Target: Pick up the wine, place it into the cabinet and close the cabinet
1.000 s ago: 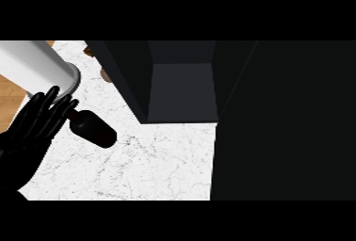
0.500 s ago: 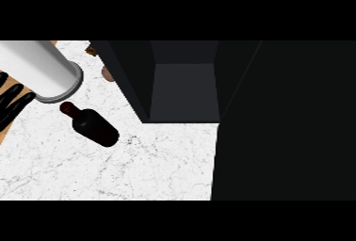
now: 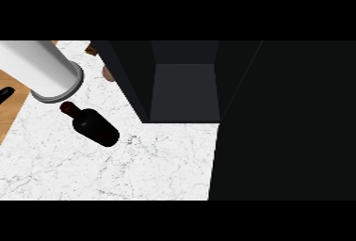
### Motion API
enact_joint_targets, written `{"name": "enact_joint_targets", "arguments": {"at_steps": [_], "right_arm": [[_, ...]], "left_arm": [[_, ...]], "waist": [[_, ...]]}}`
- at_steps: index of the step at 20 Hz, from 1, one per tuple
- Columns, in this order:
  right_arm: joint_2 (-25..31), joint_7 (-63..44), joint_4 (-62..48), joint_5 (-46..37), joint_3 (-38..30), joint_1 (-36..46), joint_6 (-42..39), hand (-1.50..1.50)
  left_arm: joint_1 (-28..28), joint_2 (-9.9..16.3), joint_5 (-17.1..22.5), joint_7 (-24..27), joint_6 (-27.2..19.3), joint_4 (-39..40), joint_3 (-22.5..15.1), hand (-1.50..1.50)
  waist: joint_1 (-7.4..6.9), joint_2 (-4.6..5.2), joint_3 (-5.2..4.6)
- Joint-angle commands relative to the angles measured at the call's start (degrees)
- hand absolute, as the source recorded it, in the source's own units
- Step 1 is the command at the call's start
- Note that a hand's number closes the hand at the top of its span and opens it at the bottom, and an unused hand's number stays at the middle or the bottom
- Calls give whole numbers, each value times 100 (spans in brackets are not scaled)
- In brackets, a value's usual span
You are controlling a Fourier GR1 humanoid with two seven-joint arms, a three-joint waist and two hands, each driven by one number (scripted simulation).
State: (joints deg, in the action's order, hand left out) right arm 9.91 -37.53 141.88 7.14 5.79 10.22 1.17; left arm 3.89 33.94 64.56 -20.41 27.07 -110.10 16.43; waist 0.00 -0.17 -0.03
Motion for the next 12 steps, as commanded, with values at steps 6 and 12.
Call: {"name": "enact_joint_targets", "arguments": {"at_steps": [6,12], "right_arm": [[45,-1064,499,118,-71,883,370,-150],[176,-1108,642,486,-551,704,226,-150]], "left_arm": [[326,-180,-378,-286,-281,3,-82,-150],[-69,-719,-951,5,26,65,-262,-150]], "waist": [[15,8,2],[15,9,4]]}}
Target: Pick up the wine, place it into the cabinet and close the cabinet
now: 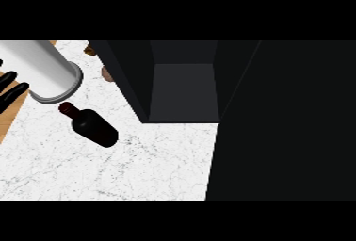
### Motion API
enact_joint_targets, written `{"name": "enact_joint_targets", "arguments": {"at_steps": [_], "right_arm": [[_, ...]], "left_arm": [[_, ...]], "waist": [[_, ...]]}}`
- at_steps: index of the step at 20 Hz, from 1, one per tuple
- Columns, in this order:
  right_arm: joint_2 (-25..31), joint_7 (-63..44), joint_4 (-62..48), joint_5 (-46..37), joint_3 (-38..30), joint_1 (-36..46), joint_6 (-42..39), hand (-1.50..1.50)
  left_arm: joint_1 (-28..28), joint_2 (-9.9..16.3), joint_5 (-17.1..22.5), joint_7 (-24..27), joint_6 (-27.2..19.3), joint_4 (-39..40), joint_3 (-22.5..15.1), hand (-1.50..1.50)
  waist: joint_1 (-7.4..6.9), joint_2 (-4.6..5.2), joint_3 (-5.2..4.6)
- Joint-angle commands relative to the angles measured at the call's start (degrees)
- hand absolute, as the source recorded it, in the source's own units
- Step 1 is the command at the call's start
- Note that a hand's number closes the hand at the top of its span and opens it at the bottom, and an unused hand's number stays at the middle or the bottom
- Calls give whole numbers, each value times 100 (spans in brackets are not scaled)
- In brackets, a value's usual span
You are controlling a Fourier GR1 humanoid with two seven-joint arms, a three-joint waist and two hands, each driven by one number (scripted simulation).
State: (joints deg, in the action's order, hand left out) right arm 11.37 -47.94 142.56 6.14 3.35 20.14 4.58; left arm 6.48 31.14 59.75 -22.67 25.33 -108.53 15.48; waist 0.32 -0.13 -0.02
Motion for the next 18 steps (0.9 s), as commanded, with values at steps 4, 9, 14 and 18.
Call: {"name": "enact_joint_targets", "arguments": {"at_steps": [4,9,14,18], "right_arm": [[123,-1121,920,156,-73,686,390,-150],[171,-1360,787,183,-147,960,462,-150],[178,-1249,786,314,-233,863,342,-150],[222,-1455,681,213,-323,1137,454,-150]], "left_arm": [[502,-240,-537,59,-357,399,-141,-150],[657,-165,-811,226,-31,1043,55,-150],[449,-616,-1640,750,240,1279,-224,-150],[384,-838,-2088,757,90,1179,-483,-150]], "waist": [[45,-8,-5],[33,-1,-5],[25,3,-2],[8,-5,-1]]}}
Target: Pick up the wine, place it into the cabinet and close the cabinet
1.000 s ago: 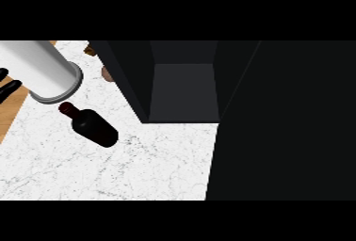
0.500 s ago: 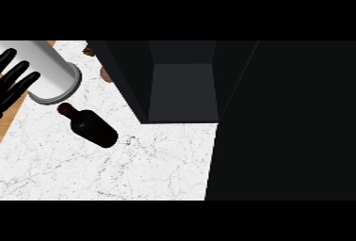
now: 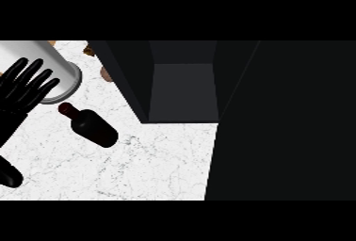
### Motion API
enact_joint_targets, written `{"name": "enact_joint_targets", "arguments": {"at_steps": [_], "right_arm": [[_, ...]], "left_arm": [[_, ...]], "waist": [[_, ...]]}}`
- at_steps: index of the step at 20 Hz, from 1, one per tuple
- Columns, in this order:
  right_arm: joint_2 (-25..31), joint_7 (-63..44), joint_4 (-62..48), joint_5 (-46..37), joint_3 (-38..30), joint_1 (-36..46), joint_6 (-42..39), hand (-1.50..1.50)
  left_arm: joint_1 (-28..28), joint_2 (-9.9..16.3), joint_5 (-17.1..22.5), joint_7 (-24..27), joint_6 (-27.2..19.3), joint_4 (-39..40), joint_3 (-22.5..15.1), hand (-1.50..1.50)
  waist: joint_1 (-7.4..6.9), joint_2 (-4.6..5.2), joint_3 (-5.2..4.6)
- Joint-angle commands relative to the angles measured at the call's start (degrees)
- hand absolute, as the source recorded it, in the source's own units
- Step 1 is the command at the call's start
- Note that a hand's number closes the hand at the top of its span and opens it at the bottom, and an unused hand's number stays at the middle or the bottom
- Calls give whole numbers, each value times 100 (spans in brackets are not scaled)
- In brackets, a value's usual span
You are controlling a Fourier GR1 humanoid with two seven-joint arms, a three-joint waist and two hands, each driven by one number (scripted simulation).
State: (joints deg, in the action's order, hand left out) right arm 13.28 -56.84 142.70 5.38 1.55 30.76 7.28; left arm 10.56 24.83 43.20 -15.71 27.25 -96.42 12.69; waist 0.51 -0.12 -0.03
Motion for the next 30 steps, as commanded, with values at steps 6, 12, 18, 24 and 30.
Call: {"name": "enact_joint_targets", "arguments": {"at_steps": [6,12,18,24,30], "right_arm": [[-153,-266,418,122,74,41,199,-150],[56,-601,564,390,-180,284,149,-150],[30,-736,425,243,-21,621,286,-150],[96,-561,805,664,-441,21,21,-150],[45,-582,354,427,-190,619,207,-150]], "left_arm": [[-409,-217,-935,923,787,901,18,-150],[-160,-354,-1757,1739,1040,1823,-8,-150],[89,-438,-2333,2377,1173,2765,-59,-150],[274,-345,-2589,2744,1327,3453,-2,-150],[597,-271,-3400,4008,1534,4873,-48,-150]], "waist": [[-44,4,-1],[3,6,-3],[9,5,-5],[15,2,2],[47,22,-8]]}}
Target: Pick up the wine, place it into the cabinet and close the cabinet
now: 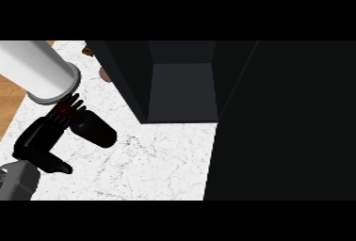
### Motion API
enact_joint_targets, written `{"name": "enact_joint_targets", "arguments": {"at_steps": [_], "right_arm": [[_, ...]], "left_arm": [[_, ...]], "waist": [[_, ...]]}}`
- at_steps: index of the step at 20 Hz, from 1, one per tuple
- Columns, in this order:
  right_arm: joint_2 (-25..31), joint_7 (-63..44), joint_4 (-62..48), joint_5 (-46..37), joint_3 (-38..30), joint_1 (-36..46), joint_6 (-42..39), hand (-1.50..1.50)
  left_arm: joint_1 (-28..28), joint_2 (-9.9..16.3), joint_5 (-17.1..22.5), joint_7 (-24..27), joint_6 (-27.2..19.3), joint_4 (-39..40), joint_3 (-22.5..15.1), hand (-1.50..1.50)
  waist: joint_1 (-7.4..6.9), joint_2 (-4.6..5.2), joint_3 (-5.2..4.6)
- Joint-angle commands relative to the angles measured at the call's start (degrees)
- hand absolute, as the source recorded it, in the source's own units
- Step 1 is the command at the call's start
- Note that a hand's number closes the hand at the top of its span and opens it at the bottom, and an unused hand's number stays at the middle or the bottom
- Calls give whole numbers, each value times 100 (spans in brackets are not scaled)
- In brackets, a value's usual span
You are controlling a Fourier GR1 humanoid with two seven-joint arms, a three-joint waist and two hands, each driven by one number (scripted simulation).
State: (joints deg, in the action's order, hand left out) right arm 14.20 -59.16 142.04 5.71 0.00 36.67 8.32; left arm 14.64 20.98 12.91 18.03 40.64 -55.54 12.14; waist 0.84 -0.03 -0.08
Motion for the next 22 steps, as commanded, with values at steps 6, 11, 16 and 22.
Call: {"name": "enact_joint_targets", "arguments": {"at_steps": [6,11,16,22], "right_arm": [[-41,-608,766,189,258,-1,207,-150],[-31,-287,362,337,-33,-54,118,-150],[-109,-414,743,133,332,-244,186,-150],[-6,-383,352,376,23,23,176,-150]], "left_arm": [[429,111,-804,1383,60,1719,-58,-150],[686,22,-943,1585,76,2318,-173,-150],[958,-130,-1035,1859,13,3012,-196,-150],[1095,-35,-1221,2333,61,3327,-311,-150]], "waist": [[51,11,-6],[6,13,-1],[105,27,-10],[84,33,-12]]}}
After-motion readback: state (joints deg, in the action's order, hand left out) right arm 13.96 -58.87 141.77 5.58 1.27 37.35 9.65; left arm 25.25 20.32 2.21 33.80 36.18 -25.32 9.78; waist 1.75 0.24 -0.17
